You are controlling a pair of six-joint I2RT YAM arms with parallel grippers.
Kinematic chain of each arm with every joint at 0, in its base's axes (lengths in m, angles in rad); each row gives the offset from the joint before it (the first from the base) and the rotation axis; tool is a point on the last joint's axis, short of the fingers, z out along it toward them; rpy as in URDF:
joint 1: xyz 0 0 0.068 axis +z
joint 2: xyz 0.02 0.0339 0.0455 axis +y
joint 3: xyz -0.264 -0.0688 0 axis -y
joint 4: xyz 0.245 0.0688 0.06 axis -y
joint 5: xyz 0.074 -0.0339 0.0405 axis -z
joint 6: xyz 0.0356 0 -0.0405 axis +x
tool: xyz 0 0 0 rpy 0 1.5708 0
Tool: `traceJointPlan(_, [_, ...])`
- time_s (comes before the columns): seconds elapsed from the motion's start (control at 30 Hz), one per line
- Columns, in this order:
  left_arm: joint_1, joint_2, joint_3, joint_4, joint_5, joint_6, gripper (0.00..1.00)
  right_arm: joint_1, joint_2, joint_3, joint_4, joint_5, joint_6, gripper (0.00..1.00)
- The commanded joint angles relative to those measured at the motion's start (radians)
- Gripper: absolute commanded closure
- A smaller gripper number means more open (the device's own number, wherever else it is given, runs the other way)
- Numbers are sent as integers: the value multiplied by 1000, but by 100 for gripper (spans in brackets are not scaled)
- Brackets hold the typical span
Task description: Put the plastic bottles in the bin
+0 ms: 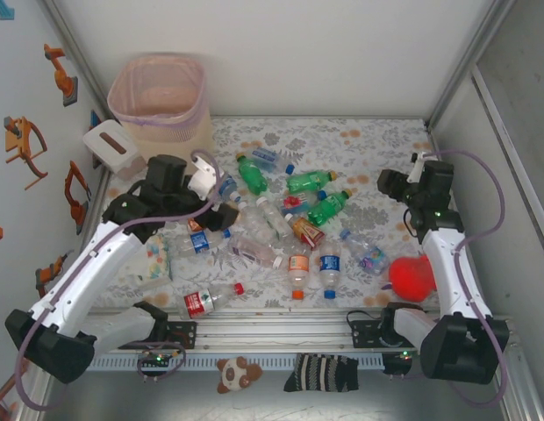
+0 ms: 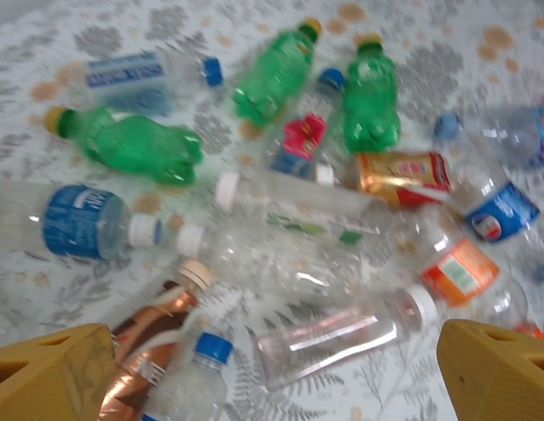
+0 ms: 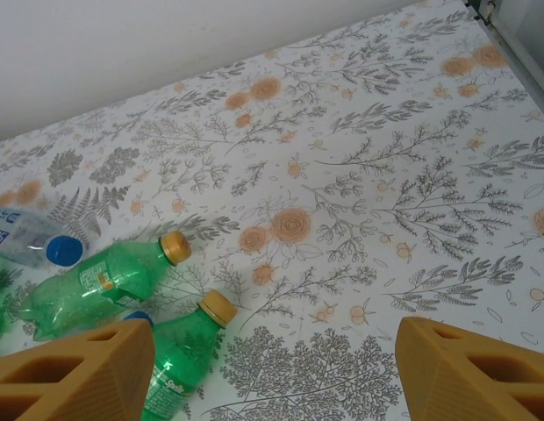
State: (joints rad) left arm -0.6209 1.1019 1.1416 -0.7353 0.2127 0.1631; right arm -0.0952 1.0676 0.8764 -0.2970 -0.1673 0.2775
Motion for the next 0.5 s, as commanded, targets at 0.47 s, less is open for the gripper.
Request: traceJointPlan(0.47, [-458,370,135,-424,-351,-152,13,-6,-73,74,-134,-7,38,31])
